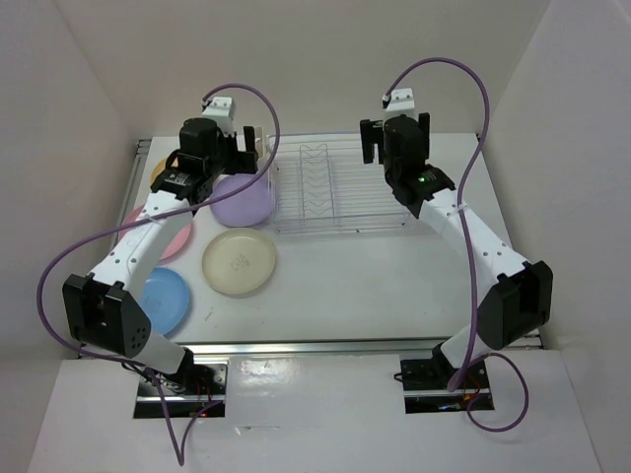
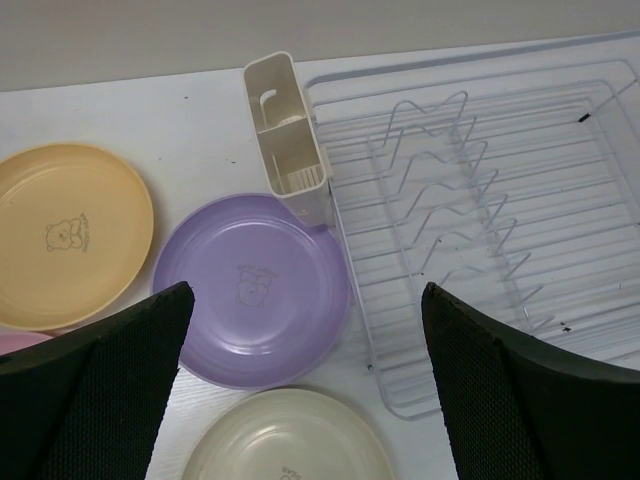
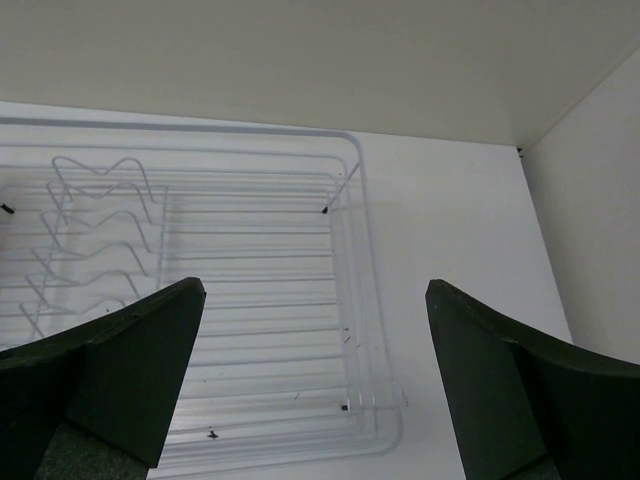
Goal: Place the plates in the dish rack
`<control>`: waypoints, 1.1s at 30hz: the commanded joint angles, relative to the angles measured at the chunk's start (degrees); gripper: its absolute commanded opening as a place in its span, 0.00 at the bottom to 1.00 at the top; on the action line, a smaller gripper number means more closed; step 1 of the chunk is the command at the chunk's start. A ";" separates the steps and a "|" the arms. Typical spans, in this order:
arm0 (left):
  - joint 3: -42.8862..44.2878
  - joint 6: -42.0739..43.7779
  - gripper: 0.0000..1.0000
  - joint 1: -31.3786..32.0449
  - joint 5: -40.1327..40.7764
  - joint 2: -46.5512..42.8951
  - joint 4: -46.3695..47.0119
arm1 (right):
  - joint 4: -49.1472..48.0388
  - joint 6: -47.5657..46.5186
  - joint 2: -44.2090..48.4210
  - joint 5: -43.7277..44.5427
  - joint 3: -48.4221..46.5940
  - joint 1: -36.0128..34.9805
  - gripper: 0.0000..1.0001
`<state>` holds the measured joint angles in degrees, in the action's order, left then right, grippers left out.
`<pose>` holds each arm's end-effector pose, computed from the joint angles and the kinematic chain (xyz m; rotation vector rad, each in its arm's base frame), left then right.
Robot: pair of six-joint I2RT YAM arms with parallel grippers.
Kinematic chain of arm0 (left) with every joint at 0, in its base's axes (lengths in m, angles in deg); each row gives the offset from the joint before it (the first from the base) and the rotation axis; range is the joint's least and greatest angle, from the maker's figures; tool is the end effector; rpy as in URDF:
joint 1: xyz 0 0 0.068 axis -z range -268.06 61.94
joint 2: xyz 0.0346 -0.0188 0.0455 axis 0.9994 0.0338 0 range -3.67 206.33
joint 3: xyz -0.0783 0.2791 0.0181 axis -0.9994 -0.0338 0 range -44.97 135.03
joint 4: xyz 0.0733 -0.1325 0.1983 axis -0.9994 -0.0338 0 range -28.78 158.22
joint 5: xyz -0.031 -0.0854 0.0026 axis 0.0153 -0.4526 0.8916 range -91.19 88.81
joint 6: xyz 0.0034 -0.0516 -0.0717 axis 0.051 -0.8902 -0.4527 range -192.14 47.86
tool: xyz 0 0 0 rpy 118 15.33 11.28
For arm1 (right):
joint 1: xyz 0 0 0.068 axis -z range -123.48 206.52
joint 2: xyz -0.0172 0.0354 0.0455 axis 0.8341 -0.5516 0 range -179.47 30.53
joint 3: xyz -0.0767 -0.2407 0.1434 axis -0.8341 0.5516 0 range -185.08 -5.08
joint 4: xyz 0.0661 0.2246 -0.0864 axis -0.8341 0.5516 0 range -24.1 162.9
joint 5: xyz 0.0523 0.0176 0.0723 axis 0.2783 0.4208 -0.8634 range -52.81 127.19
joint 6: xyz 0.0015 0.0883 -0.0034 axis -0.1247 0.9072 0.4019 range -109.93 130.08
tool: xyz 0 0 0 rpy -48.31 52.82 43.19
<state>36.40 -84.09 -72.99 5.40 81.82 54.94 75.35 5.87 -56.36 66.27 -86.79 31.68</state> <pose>0.3681 -0.0897 0.3924 -0.0281 1.8779 -0.2169 0.3605 0.1247 0.3981 -0.1001 1.7951 -0.2059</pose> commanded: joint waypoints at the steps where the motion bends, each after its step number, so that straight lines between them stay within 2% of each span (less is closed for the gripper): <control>1: 0.91 -0.62 1.00 -1.18 -1.93 -1.65 2.81 | -3.48 -2.55 1.64 3.87 -2.57 -0.82 1.00; 3: 0.90 -1.41 1.00 -4.07 -3.67 -0.94 2.82 | -5.05 -2.56 2.25 4.49 -1.26 -0.82 1.00; 4: 1.60 -2.11 1.00 -7.56 -6.21 0.97 0.82 | -5.06 -2.56 2.95 5.62 -0.56 -0.82 1.00; 5: 2.39 -3.07 1.00 -9.34 -9.20 1.86 -0.25 | -5.67 -2.56 2.96 6.25 -0.55 -0.82 1.00; 6: 3.09 -4.82 1.00 -11.01 -15.93 2.74 -1.13 | -6.37 -2.56 4.35 6.25 0.14 -0.82 1.00; 9: 4.42 -5.98 1.00 -13.75 -23.27 4.68 -2.37 | -7.78 -2.56 6.11 5.73 1.46 -0.30 1.00; 14: 4.42 -7.22 1.00 -14.28 -24.86 5.29 -0.78 | -9.80 -2.56 8.05 3.70 2.17 0.32 1.00; 18: 8.53 -5.03 1.00 -14.89 -28.03 8.72 -2.71 | -9.11 -2.56 8.05 4.32 2.17 0.93 1.00; 22: 14.16 -1.16 1.00 -16.03 -27.08 11.54 -7.19 | -7.88 -2.03 8.05 4.85 2.86 0.93 1.00; 25: 15.58 -1.15 1.00 -17.97 -20.24 12.76 -9.13 | -7.87 -1.42 9.37 3.18 4.71 0.93 1.00; 27: 18.03 -3.25 1.00 -20.42 -12.15 14.51 -12.01 | -6.47 -0.28 9.37 2.39 4.72 0.93 1.00; 29: 19.44 -3.87 1.00 -22.35 -12.13 16.10 -13.70 | -6.46 -0.27 9.37 1.68 4.72 0.93 1.00; 33: 21.81 -7.73 1.00 -26.22 -17.21 20.75 -16.42 | -6.46 0.33 8.85 0.19 4.72 0.93 1.00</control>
<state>56.00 -88.74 -96.55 -11.32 99.00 42.57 69.82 4.69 -48.97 67.82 -82.20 32.40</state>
